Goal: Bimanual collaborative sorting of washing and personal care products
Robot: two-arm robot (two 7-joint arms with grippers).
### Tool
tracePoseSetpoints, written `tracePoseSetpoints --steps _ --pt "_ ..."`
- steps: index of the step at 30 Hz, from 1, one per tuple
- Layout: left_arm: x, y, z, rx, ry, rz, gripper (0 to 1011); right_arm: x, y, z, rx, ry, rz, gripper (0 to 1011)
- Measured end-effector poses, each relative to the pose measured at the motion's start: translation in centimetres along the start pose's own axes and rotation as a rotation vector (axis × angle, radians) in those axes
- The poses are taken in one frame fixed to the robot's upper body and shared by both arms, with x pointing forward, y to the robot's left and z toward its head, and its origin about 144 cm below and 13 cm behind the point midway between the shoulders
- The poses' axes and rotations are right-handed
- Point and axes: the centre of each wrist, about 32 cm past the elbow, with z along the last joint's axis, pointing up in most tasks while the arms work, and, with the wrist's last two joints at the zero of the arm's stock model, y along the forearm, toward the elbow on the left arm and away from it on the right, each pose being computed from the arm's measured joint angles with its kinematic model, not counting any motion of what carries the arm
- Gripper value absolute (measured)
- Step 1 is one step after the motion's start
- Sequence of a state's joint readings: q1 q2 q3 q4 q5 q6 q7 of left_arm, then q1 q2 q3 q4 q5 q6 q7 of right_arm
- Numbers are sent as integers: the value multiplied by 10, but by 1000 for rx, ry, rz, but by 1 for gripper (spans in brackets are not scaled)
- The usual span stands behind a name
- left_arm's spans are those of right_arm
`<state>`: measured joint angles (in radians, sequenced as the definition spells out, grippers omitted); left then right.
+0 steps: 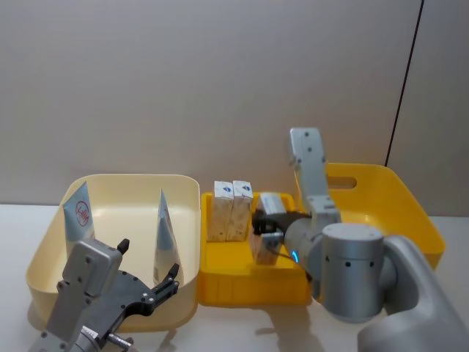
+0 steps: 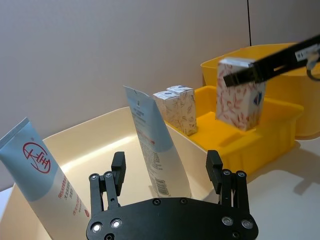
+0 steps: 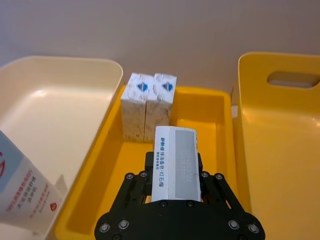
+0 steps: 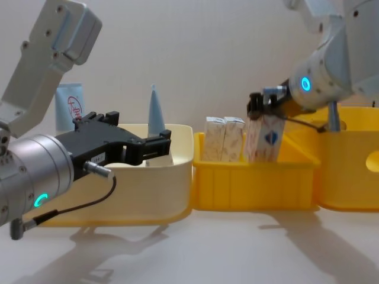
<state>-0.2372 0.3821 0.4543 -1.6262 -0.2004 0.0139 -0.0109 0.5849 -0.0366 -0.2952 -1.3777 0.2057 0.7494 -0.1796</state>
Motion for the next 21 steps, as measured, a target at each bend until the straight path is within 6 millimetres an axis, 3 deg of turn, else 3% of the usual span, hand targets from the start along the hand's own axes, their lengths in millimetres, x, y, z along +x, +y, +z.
tracePoseSetpoints --steps 10,21 --pt "0 0 0 0 0 0 1003 6 -13 25 126 -1 -30 395" --pt "0 0 0 0 0 0 1003 26 -31 51 233 -41 -159 395"
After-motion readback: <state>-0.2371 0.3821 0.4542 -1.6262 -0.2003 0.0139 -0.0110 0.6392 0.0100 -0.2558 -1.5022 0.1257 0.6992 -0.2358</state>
